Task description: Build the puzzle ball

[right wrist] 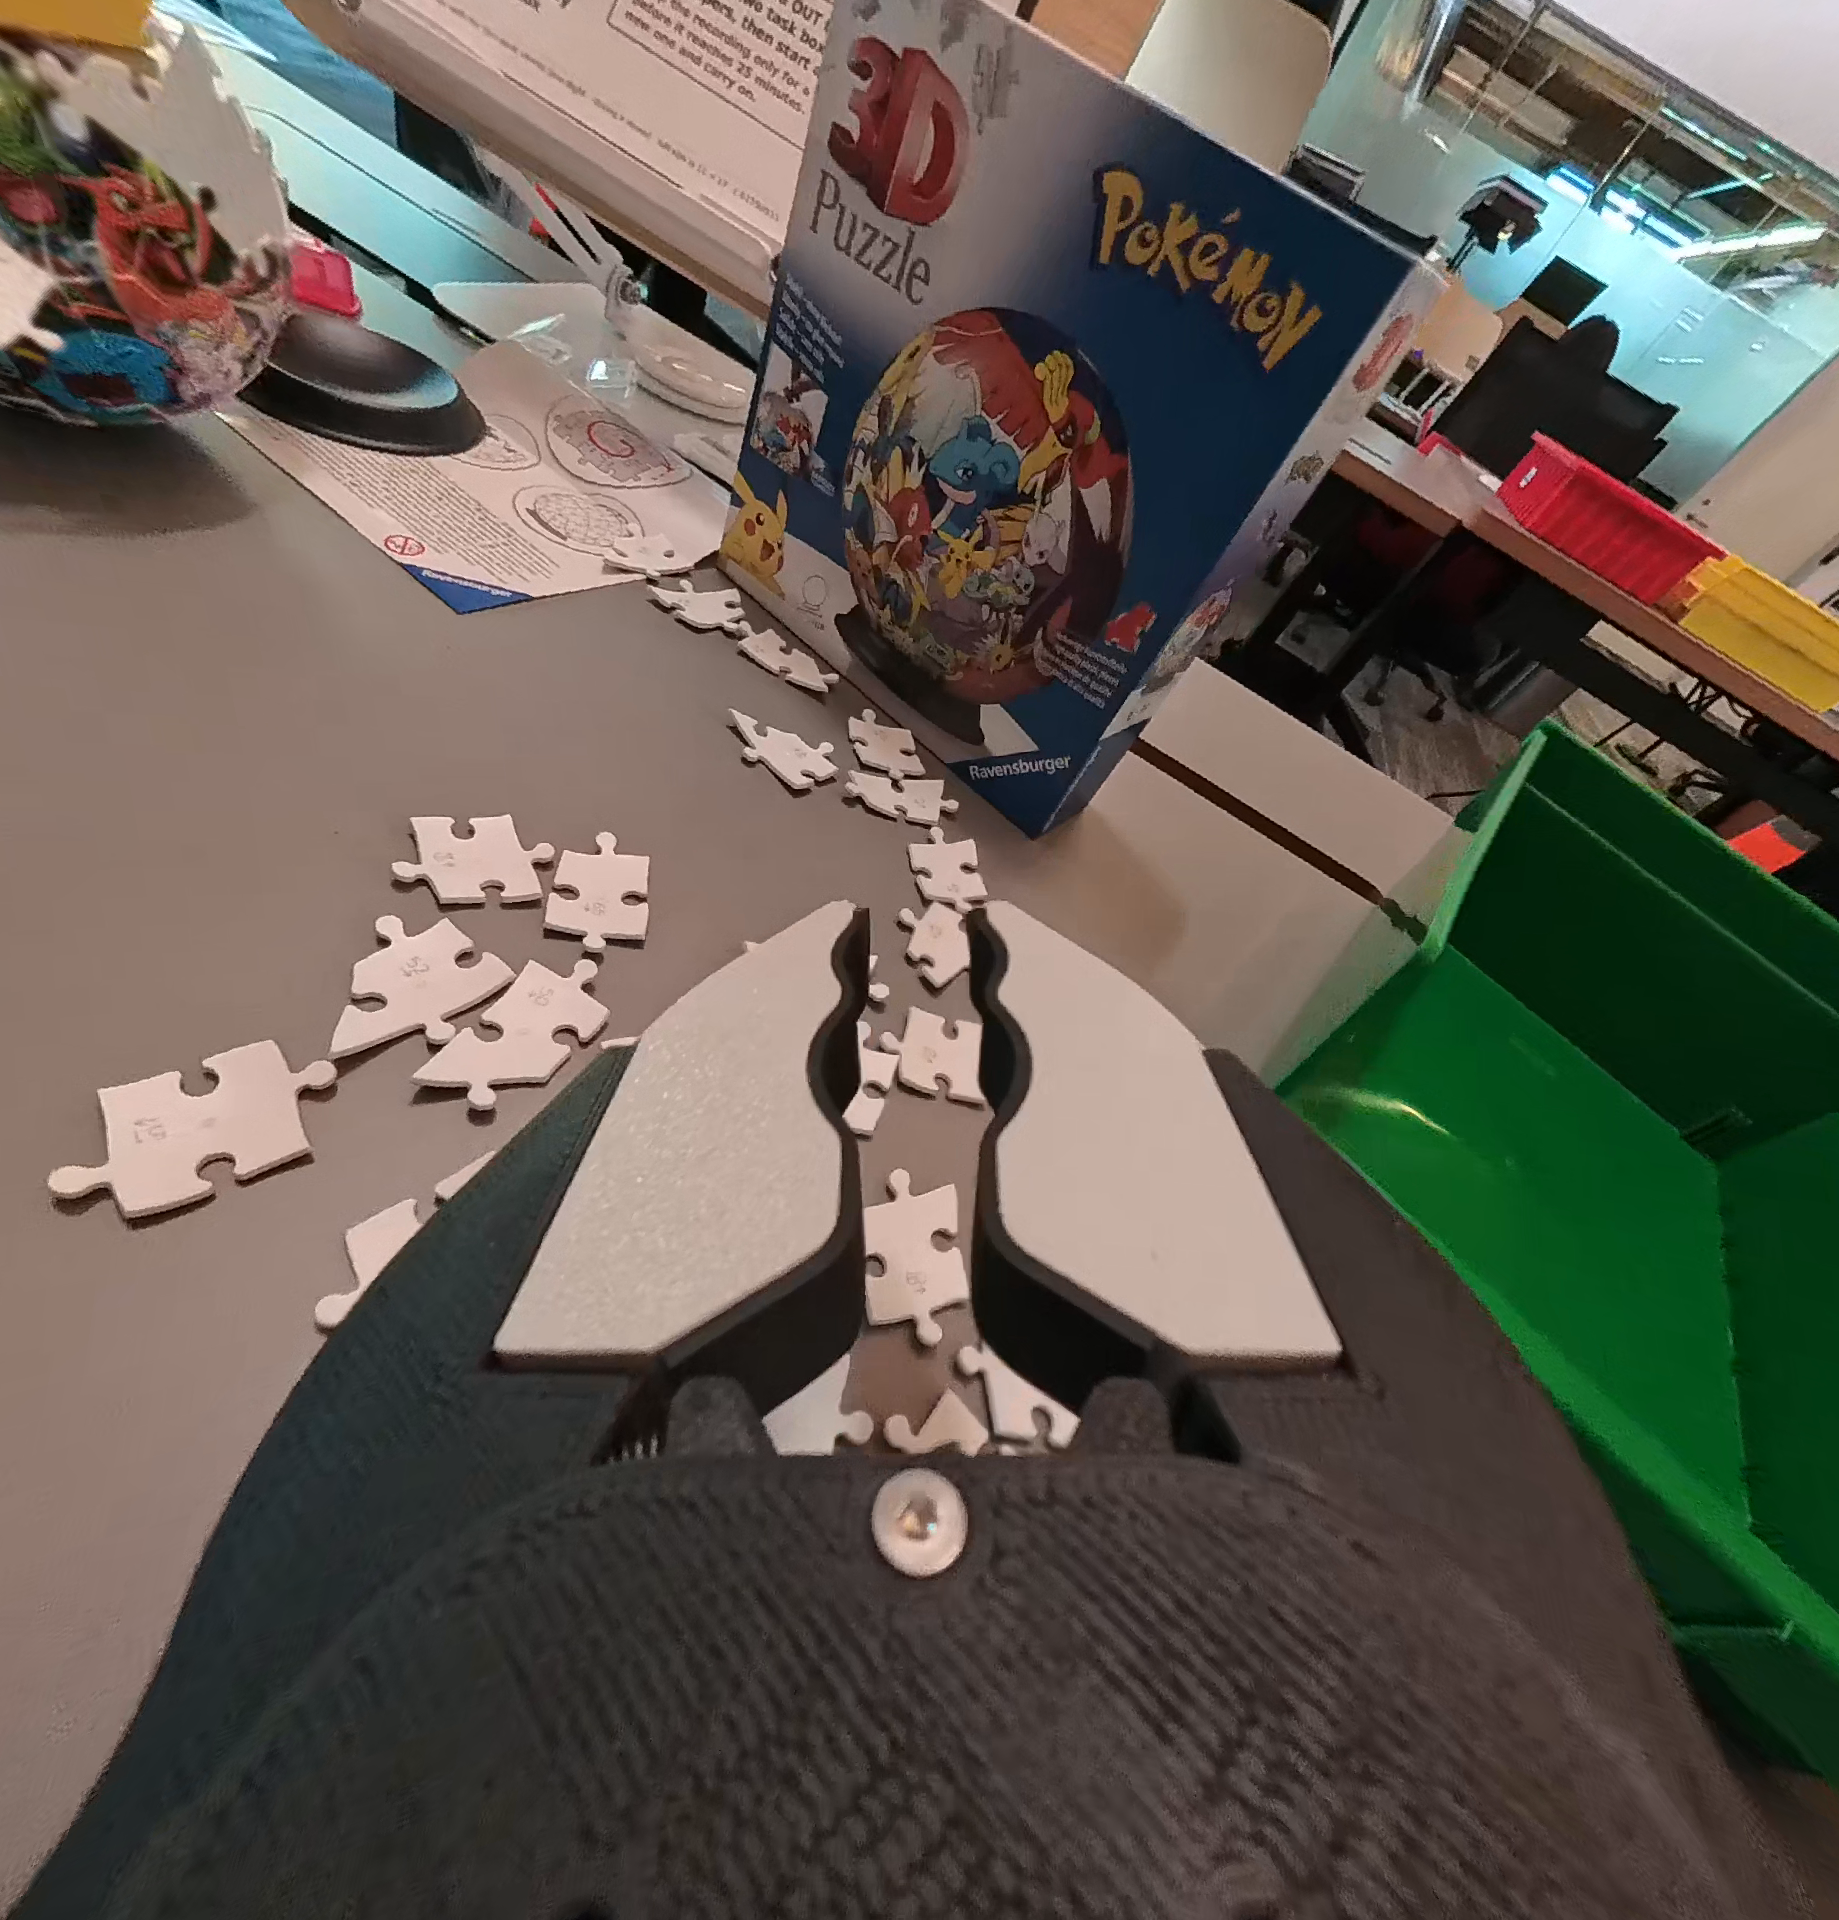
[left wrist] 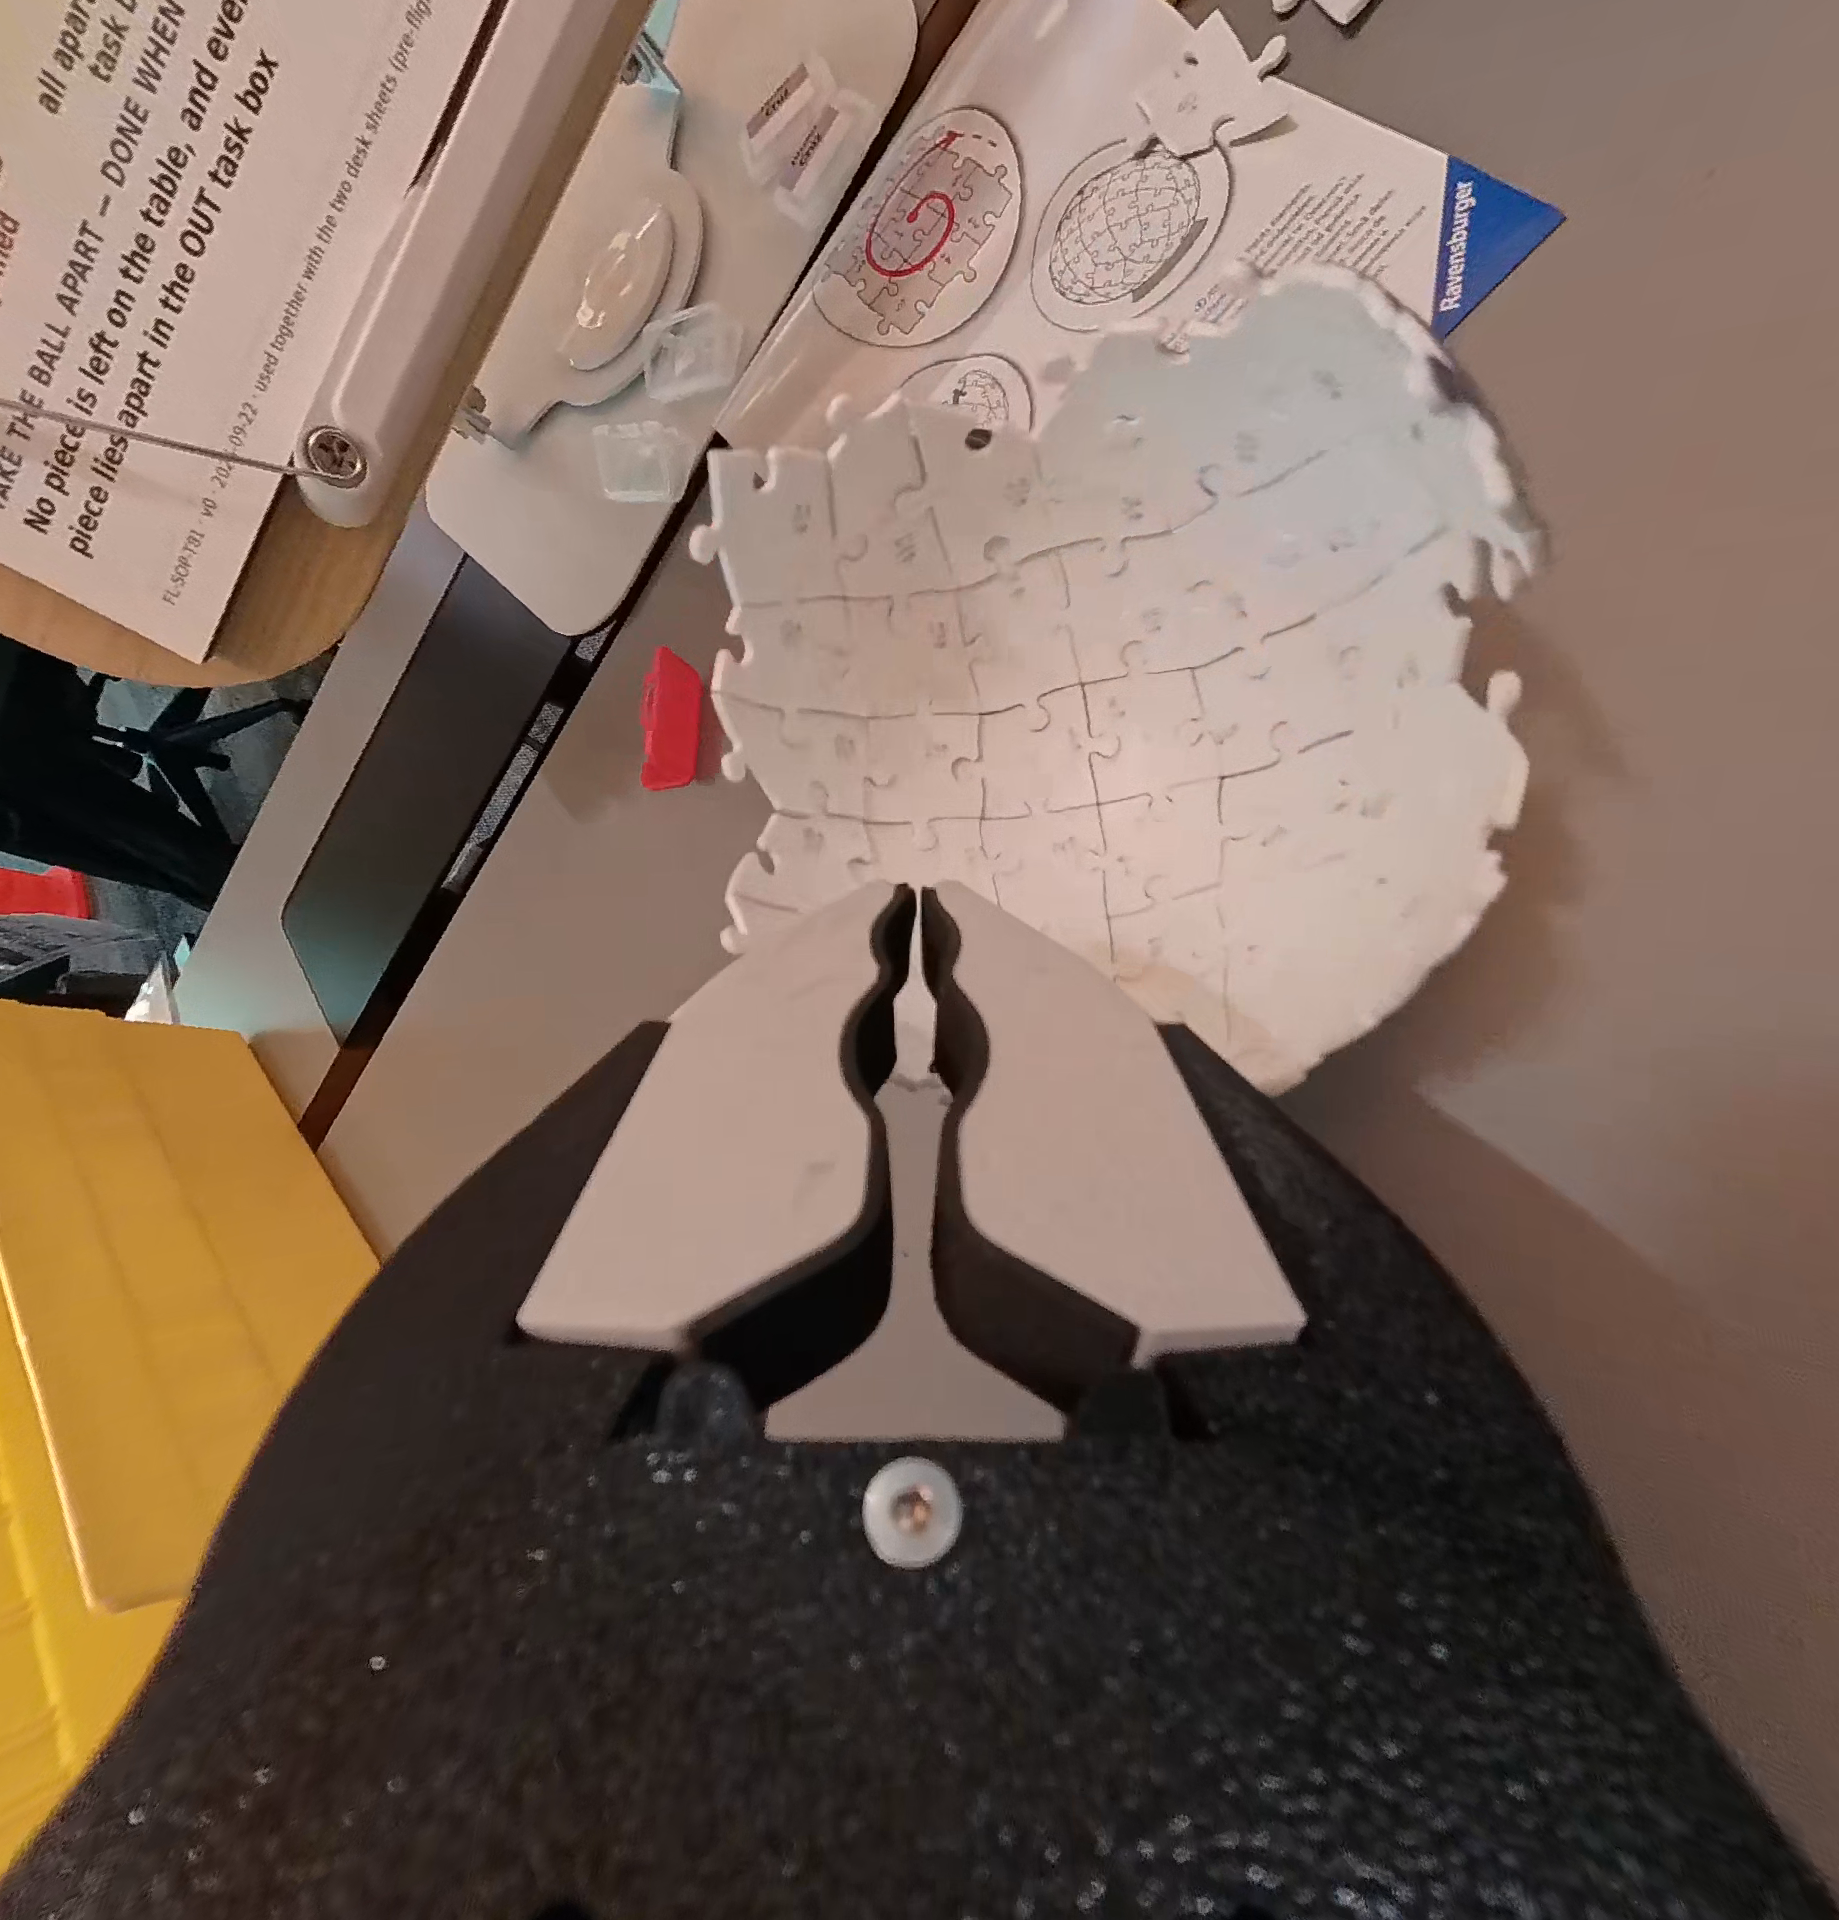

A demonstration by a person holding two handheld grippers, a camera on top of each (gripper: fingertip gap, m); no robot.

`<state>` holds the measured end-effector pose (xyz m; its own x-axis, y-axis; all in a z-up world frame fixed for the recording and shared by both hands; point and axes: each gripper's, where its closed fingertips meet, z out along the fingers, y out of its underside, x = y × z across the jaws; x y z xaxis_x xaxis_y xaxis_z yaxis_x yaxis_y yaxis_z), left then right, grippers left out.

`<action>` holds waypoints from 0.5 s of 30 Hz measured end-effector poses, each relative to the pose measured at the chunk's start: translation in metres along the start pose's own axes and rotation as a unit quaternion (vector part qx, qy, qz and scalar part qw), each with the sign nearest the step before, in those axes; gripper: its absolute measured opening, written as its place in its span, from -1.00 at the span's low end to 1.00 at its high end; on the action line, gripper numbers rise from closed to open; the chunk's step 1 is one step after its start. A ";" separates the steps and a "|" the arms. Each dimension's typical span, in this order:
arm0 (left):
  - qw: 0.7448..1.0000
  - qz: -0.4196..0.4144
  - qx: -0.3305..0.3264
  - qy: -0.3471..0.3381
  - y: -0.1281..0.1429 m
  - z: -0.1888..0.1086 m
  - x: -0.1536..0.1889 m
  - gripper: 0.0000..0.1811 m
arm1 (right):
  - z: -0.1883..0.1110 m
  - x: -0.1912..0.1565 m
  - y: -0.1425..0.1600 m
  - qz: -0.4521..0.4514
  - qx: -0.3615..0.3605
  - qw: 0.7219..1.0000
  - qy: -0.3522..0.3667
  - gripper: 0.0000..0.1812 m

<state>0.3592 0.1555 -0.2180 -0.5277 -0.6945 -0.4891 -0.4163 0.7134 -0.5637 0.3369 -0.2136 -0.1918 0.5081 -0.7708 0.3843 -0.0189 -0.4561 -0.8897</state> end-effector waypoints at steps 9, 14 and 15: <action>1.000 0.007 0.018 -0.015 -0.010 -0.006 -0.003 -0.94 | -0.007 0.008 0.005 0.008 -0.021 1.000 0.001 -0.76; 0.997 -0.007 0.070 -0.043 -0.032 -0.024 -0.014 -0.92 | -0.027 0.028 0.014 0.023 -0.034 0.999 0.029 -0.73; 0.996 -0.009 0.080 -0.047 -0.037 -0.028 -0.015 -0.92 | -0.030 0.033 0.015 0.029 -0.035 0.998 0.039 -0.73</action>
<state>0.3619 0.1421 -0.1707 -0.4458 -0.7179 -0.5346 -0.2974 0.6821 -0.6680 0.3279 -0.2598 -0.1853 0.4352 -0.8281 0.3534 -0.1077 -0.4376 -0.8927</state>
